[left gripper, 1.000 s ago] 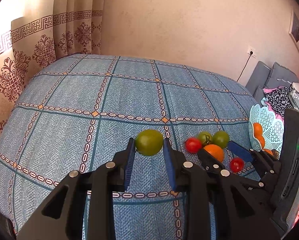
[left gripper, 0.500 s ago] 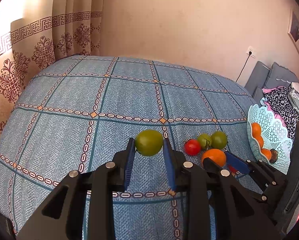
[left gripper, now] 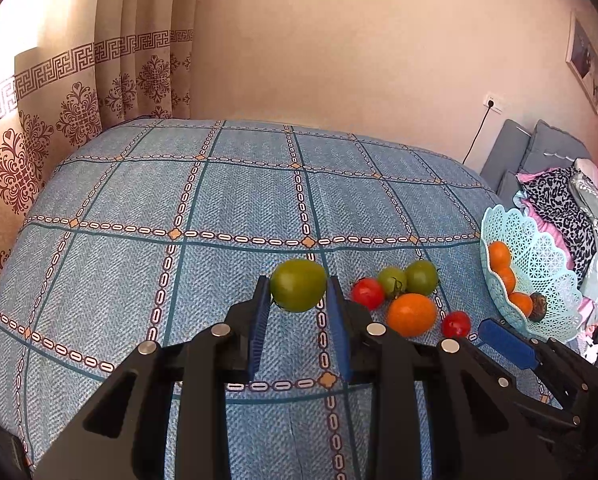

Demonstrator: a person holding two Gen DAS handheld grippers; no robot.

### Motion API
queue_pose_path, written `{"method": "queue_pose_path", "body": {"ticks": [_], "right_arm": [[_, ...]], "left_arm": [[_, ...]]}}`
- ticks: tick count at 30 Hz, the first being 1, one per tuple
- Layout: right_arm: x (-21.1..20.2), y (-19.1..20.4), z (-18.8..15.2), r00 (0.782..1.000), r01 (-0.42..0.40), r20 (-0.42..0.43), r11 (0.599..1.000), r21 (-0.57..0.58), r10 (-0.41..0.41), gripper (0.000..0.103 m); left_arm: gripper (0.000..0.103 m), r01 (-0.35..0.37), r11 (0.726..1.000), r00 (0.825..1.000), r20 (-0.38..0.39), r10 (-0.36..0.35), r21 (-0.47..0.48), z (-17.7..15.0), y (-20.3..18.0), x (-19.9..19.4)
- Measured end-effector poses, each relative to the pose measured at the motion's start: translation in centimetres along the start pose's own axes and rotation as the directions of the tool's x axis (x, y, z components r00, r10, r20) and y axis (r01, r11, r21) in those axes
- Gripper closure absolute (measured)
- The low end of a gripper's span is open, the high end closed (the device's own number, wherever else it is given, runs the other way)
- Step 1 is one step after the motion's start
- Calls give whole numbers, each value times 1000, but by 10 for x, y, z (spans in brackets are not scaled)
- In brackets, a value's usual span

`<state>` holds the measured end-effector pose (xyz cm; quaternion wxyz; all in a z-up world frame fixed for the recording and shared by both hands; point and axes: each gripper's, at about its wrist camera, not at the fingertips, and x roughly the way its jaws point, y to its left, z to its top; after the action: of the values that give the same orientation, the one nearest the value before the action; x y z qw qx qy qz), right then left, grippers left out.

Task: Organize fruits
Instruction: 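Grasp the large oval orange with the right tool while the left tool holds the green tomato, then carry the green tomato and oval orange up over the basket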

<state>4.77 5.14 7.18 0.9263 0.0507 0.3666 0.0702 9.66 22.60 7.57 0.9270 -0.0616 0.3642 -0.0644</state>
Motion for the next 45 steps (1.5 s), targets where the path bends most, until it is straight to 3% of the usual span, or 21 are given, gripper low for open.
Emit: {"method": "queue_pose_path", "body": {"ticks": [6, 8, 23, 25, 45], "right_arm": [[6, -1, 2, 1000, -9, -14, 1000, 24, 9, 59], [17, 1, 6, 1000, -12, -22, 999, 31, 13, 49], [88, 12, 17, 992, 74, -100, 997, -31, -77, 51], [87, 14, 17, 992, 78, -92, 996, -45, -82, 61], [7, -25, -2, 999, 35, -9, 999, 40, -35, 61]], "left_arm": [[74, 7, 1000, 1000, 6, -7, 6, 1, -3, -3], [74, 9, 1000, 1000, 11, -9, 5, 2, -2, -5], [74, 15, 999, 1000, 15, -15, -37, 6, 12, -7], [74, 14, 999, 1000, 13, -14, -37, 6, 13, -6], [74, 44, 999, 999, -5, -43, 17, -1, -9, -1]]}}
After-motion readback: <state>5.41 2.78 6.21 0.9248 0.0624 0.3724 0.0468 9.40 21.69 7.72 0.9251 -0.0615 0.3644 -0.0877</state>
